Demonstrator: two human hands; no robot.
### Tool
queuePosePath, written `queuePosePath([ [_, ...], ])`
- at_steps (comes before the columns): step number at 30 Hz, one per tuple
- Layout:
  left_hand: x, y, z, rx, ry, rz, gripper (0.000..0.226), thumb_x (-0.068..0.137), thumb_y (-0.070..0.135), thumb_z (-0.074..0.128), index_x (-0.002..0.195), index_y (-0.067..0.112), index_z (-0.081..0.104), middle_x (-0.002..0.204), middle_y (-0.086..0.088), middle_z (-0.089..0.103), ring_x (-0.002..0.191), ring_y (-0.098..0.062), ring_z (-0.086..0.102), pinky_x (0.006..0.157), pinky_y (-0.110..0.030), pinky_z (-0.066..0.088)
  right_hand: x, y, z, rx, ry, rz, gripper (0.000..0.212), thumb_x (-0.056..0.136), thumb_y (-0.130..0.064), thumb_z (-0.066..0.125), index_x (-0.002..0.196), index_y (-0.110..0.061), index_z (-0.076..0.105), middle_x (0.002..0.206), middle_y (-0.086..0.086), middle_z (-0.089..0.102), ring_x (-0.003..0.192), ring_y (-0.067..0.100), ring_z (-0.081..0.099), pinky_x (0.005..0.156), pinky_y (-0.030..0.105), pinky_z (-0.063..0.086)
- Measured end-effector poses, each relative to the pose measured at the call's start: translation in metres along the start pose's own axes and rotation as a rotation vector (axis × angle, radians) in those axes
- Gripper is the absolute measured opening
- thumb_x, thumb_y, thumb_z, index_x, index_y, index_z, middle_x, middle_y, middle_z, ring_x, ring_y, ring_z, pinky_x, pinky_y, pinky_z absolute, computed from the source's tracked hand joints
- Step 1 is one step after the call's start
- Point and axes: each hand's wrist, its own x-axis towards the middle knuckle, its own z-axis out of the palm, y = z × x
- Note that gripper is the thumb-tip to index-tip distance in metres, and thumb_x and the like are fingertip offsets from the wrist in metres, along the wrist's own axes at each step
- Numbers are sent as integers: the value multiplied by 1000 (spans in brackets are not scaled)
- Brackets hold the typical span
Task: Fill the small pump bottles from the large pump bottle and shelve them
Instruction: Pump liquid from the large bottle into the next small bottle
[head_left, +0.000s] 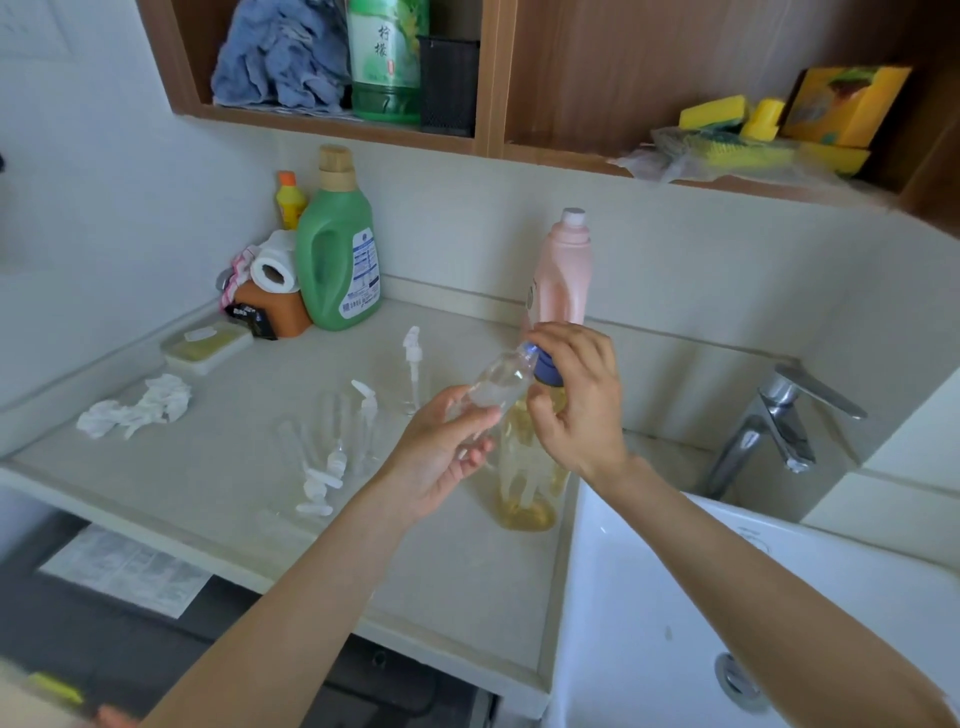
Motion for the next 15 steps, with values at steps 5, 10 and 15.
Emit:
queuePosePath([
  [5, -2, 4, 1, -21, -17, 31, 26, 85, 3, 63, 77, 17, 43, 62, 6, 57, 53, -9, 53, 47, -13, 43, 18, -2, -18, 125, 0, 78, 39, 79, -18, 44, 105, -2, 69, 114, 7, 65, 106, 21, 56, 96, 10, 33],
  [10, -2, 6, 5, -57, -42, 37, 24, 69, 24, 67, 83, 13, 50, 69, 1, 58, 52, -8, 54, 44, -13, 43, 19, 1, -15, 194, 28, 194, 43, 86, -23, 39, 111, -2, 68, 117, 2, 63, 113, 15, 55, 96, 10, 36],
  [15, 3, 4, 3, -29, -36, 25, 38, 67, 37, 65, 91, 7, 61, 72, -2, 63, 49, -9, 52, 41, -13, 38, 4, 7, -3, 187, 125, 140, 41, 84, -19, 41, 112, -2, 66, 120, 8, 64, 112, 20, 57, 100, 35, 43],
])
